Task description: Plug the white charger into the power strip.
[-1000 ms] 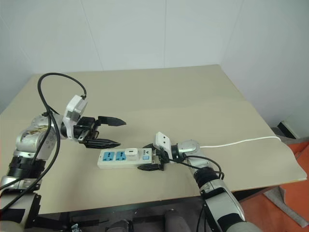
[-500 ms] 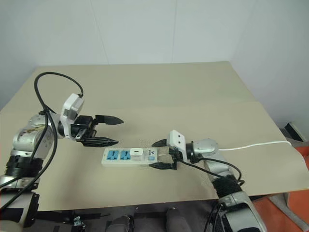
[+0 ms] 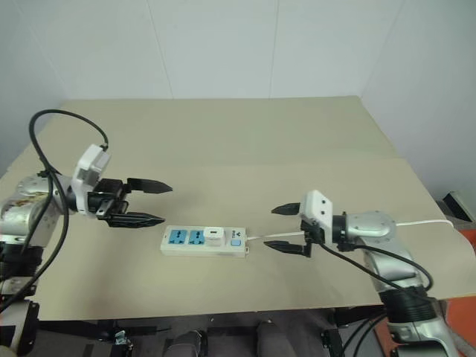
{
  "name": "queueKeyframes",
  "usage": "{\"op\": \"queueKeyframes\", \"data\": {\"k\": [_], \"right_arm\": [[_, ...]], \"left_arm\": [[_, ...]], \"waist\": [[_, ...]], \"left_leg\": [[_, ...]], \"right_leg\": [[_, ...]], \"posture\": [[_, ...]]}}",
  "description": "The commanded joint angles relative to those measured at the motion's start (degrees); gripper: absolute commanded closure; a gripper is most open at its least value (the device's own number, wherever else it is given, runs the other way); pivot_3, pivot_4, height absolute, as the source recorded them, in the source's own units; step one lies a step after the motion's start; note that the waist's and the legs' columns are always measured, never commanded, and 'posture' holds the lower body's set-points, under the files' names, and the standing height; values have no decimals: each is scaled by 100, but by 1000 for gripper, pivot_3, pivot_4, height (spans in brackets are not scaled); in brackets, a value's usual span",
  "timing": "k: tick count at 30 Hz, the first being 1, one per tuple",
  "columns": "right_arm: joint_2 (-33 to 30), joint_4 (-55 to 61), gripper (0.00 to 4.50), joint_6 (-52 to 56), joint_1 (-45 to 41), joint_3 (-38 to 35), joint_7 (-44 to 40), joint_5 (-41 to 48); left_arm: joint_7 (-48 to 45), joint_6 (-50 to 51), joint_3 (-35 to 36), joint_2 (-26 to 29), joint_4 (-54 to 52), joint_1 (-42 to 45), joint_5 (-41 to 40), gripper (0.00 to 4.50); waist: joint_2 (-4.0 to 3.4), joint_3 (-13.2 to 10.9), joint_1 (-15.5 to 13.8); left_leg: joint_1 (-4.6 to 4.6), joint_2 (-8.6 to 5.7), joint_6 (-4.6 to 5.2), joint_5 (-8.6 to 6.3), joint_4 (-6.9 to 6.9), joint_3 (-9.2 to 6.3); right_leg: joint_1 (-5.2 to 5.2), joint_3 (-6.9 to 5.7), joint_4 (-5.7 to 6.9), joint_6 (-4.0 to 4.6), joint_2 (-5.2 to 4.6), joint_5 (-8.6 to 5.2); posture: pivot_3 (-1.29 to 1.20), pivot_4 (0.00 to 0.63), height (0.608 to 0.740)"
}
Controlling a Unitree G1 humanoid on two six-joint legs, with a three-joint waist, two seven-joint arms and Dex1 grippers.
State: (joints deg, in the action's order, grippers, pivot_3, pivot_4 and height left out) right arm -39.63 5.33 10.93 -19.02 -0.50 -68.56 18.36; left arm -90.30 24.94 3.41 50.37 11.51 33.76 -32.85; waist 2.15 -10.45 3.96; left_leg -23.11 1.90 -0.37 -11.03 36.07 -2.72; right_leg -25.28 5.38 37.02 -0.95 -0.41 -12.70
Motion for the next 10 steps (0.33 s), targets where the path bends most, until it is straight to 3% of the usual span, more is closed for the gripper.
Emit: {"op": "queueKeyframes", "data": {"k": [1, 10], "right_arm": [[-266, 378, 32, 147, 225, -439, 45, 316], [-413, 267, 32, 104, 292, -501, 166, 389]], "left_arm": [[24, -2, 322, 231, -286, -184, -76, 0], [189, 108, 406, 225, -525, -380, -161, 0]], "waist": [[0, -1, -4], [1, -1, -3]], "left_leg": [[0, 0, 0, 0, 0, 0], [0, 0, 0, 0, 22, 5]], "right_leg": [[0, 0, 0, 0, -1, 0], [6, 2, 3, -13, -2, 9]], "posture": [[0, 150, 740], [0, 150, 740]]}}
